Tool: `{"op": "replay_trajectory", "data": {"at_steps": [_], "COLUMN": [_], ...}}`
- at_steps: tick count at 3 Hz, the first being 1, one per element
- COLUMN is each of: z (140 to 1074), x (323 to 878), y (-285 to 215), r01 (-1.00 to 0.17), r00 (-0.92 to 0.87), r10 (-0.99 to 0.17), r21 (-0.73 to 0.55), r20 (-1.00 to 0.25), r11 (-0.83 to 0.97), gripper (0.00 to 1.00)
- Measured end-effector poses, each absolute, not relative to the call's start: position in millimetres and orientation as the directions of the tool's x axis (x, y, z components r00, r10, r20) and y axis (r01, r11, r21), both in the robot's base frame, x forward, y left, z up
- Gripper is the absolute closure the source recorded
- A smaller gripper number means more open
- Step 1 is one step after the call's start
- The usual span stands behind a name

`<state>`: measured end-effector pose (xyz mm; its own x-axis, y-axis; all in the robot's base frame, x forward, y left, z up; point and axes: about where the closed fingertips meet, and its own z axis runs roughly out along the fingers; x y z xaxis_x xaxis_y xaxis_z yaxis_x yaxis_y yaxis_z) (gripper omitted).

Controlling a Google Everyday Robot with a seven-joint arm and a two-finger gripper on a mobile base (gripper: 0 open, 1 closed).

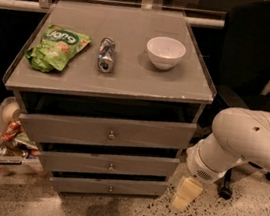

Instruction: Open middle drawer

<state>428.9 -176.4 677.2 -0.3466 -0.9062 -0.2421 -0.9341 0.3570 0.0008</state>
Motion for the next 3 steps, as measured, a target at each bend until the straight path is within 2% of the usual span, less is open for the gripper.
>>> {"op": "replay_trajectory", "data": {"at_steps": [1,3], "z": [677.1,602.2], "x": [428.9,431.7], "y": [-176.3,-157.8], "r01": [-0.934,-0.937], "r00": [-0.347,-0.348], "r10": [-0.906,-0.897], "r21": [0.001,0.066], "r20": [-0.242,-0.271], "r11": [0.357,0.344], "gripper": [0.00,0.00]}}
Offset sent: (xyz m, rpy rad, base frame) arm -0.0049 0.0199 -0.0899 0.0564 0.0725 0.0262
